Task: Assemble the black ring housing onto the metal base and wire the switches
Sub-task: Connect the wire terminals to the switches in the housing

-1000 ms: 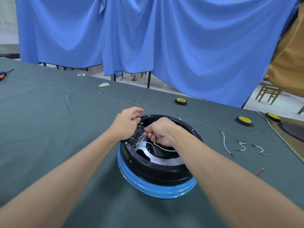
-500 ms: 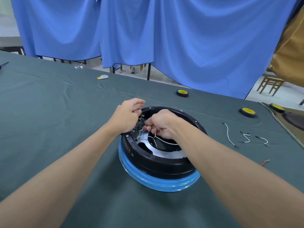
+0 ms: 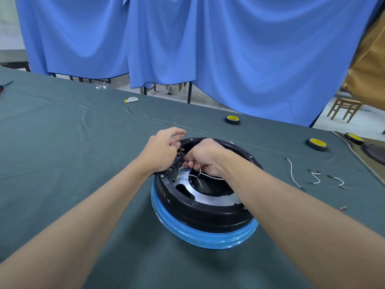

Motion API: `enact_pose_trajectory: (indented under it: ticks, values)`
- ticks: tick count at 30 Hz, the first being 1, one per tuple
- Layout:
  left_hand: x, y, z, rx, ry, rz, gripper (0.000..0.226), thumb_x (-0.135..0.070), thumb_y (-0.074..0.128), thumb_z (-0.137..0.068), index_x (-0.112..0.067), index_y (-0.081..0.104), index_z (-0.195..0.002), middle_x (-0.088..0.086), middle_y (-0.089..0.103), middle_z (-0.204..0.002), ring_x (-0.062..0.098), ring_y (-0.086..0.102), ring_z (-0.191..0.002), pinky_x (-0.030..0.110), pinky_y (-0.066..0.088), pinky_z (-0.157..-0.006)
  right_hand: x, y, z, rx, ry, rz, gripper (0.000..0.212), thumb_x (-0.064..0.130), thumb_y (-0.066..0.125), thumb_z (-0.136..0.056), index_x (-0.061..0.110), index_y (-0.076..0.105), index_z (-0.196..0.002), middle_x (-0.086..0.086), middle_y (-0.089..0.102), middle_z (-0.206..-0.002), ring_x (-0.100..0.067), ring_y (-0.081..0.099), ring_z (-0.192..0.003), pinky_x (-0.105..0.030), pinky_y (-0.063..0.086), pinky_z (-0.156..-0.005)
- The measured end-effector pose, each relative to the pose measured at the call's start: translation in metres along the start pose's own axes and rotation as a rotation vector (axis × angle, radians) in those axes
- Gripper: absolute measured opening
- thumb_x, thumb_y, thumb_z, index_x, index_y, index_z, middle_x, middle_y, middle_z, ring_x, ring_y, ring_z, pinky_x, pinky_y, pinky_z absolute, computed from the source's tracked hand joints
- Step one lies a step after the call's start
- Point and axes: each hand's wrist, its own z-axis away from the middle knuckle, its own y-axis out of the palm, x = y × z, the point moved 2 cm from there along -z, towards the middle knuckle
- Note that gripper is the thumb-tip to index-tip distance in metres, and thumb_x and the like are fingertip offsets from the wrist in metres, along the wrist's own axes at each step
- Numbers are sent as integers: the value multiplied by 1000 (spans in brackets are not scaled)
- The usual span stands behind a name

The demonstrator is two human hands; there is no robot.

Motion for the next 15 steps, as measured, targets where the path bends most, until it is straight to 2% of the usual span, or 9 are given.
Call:
enact_pose_trajectory:
  ticks: [6,10,15]
  values:
    - [1,1,0,6,-1,-8,41,-2,43,-98,-23,58,-130,-1,63,-133,12,49,-132,17,33,-95,1,1,-2,1,-1,6,22,-13,40,-91,-2,55,-80,-13,55,-63,-14,48,-45,-17,29,-32]
    - [0,1,0,8,-9,7,41,-2,43,-99,-23,58,-130,-2,63,-133,14,49,-132,18,34,-94,4,-1,-3,15,-3,96,21,-14,42,-86,-4,57,-75,-13,57,-50,-15,45,-46,-17,27,-33]
    - [-2,0,1,0,-2,-23,42,-2,43,-98,-23,57,-132,-3,63,-134,14,49,-131,13,31,-87,4,2,-1,1,-8,71,21,-14,43,-88,-3,58,-78,-13,57,-57,-13,47,-41,-17,30,-34]
